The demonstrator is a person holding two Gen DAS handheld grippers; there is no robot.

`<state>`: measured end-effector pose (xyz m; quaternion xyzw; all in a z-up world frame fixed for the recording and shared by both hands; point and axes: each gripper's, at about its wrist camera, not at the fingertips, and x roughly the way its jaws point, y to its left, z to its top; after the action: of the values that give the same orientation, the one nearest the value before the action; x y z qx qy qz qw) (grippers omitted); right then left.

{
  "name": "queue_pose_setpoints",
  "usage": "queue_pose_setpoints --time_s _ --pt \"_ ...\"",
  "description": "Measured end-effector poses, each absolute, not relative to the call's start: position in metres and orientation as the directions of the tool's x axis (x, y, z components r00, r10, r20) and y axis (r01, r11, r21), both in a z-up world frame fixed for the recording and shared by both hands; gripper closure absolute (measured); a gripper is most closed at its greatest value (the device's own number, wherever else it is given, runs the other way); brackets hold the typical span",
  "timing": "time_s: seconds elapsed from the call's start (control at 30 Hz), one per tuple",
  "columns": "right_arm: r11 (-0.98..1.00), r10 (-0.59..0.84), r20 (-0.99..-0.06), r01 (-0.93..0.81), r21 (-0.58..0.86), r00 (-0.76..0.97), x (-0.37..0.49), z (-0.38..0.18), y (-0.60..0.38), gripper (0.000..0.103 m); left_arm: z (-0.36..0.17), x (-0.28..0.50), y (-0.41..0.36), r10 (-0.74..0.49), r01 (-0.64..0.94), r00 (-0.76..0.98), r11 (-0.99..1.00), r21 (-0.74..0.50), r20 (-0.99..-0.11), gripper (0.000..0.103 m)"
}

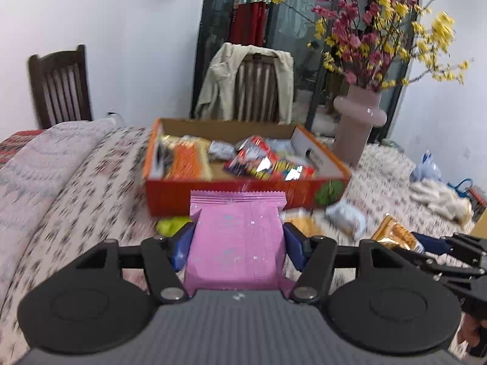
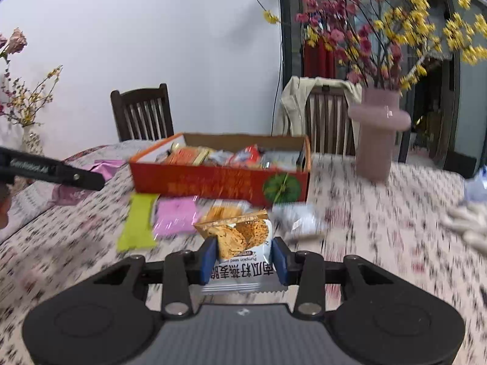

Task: Organize snacks
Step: 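Carry both packets into the orange box and open both grippers, then withdraw both grippers from the box back over the remaining snacks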

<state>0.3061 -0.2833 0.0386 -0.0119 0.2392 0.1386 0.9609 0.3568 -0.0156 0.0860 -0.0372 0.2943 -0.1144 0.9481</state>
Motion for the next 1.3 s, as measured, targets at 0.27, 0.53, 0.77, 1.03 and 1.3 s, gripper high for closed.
queue_pose_setpoints --time_s 0.27,0.53,0.77,1.03,1.3 --pt "0.959 0.262 -0.416 -0.284 0.010 0.871 0.394 0.064 -0.276 0.064 0.091 0.469 -0.028 -0.226 0.177 0.814 0.974 -0.143 -0.534 0.040" --pt "0.970 0.241 -0.447 -0.234 0.073 0.861 0.516 0.062 -0.273 0.064 0.047 0.566 -0.045 -0.183 0.121 0.769 0.983 -0.141 -0.613 0.040" --pt "0.981 0.191 -0.532 -0.175 0.080 0.825 0.617 0.028 -0.258 0.064 0.020 0.582 -0.055 -0.163 0.115 0.757 0.987 -0.116 -0.632 0.033" --pt "0.981 0.193 -0.540 -0.173 0.089 0.819 0.625 0.021 -0.256 0.037 0.033 0.576 -0.049 -0.152 0.131 0.771 0.988 -0.080 -0.618 0.016" --pt "0.986 0.163 -0.506 -0.156 0.057 0.847 0.582 0.051 -0.279 0.036 0.068 0.533 -0.018 -0.091 0.076 0.811 0.996 -0.050 -0.578 0.011"
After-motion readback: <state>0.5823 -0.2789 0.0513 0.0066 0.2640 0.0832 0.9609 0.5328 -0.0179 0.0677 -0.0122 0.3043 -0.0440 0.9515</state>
